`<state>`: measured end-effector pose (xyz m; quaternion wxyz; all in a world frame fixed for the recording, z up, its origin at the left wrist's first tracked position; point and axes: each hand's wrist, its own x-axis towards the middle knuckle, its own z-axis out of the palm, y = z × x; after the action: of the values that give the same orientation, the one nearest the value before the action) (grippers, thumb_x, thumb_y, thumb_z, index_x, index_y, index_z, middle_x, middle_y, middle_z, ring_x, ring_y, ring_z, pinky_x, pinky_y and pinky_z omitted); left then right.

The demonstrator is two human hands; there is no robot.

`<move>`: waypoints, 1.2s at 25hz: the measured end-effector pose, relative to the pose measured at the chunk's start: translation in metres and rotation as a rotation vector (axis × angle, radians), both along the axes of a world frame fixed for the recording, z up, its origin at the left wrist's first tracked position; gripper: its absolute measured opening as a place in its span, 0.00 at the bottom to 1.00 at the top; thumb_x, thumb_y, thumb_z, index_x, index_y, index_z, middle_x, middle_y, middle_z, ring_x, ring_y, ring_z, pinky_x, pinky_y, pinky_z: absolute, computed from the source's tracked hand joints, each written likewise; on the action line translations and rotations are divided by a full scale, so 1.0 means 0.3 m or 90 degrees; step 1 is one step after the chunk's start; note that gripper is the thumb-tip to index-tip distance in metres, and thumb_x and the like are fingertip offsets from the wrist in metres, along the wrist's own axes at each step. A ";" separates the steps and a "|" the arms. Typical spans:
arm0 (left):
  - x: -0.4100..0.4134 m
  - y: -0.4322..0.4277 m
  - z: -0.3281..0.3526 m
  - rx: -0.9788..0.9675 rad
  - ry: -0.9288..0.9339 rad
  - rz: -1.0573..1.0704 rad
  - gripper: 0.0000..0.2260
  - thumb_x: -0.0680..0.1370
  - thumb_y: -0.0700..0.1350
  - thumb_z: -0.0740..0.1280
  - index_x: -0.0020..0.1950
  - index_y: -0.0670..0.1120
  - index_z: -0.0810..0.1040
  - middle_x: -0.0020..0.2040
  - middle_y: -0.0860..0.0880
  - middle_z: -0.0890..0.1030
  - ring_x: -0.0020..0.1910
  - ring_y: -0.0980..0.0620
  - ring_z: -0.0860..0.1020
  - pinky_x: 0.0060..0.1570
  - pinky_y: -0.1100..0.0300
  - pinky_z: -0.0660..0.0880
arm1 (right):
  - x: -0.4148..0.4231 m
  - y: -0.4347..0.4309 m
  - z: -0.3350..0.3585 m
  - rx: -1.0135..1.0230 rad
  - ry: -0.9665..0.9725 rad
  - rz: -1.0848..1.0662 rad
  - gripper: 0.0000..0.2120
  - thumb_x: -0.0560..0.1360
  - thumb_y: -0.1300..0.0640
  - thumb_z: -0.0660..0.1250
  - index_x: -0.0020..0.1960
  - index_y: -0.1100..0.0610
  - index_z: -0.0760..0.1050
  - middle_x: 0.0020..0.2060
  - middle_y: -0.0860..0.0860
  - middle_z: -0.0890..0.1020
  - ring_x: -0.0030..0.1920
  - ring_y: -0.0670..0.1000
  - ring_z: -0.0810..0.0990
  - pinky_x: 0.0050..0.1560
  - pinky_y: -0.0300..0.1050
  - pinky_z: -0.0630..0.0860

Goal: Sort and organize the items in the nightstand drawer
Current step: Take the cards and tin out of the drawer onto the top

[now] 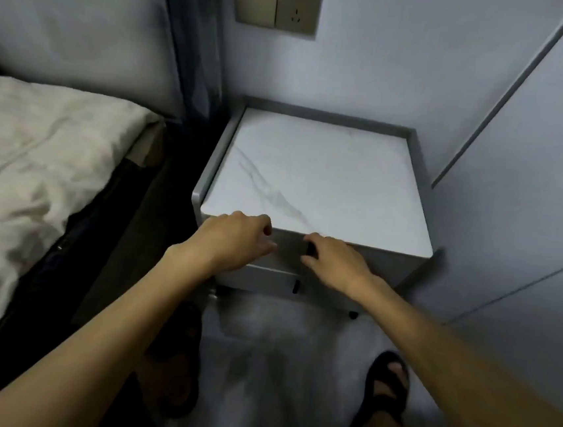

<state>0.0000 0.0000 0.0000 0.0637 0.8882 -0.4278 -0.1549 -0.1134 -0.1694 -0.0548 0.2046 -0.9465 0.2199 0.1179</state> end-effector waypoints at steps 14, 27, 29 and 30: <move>-0.029 -0.010 -0.157 0.005 -0.098 -0.043 0.19 0.80 0.60 0.60 0.64 0.49 0.73 0.63 0.47 0.77 0.64 0.45 0.74 0.62 0.49 0.68 | -0.095 -0.005 -0.029 0.054 0.122 0.194 0.11 0.75 0.56 0.65 0.54 0.49 0.82 0.44 0.45 0.85 0.47 0.47 0.82 0.49 0.40 0.77; -0.117 0.055 -0.171 0.152 0.088 -0.083 0.16 0.81 0.56 0.62 0.64 0.49 0.72 0.59 0.47 0.80 0.50 0.49 0.79 0.47 0.55 0.76 | -0.216 0.011 -0.076 0.343 0.269 0.136 0.14 0.82 0.50 0.59 0.63 0.49 0.80 0.56 0.41 0.80 0.54 0.40 0.76 0.60 0.38 0.69; -0.136 0.043 -0.174 0.141 0.120 -0.092 0.18 0.80 0.55 0.63 0.67 0.48 0.70 0.60 0.47 0.80 0.51 0.50 0.79 0.48 0.56 0.76 | -0.232 0.013 -0.085 0.385 0.303 0.132 0.14 0.82 0.49 0.61 0.63 0.48 0.80 0.55 0.40 0.81 0.53 0.39 0.77 0.58 0.35 0.70; -0.143 0.034 -0.176 0.130 0.134 -0.098 0.19 0.80 0.55 0.64 0.68 0.49 0.69 0.61 0.46 0.79 0.53 0.49 0.79 0.50 0.54 0.77 | -0.237 0.017 -0.093 0.379 0.313 0.142 0.14 0.81 0.48 0.61 0.63 0.47 0.80 0.54 0.39 0.81 0.54 0.39 0.77 0.58 0.36 0.71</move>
<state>-0.0428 0.0103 -0.0529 0.0055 0.8337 -0.4676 -0.2938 -0.1845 -0.1641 -0.0828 0.3974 -0.8075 0.1145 0.4207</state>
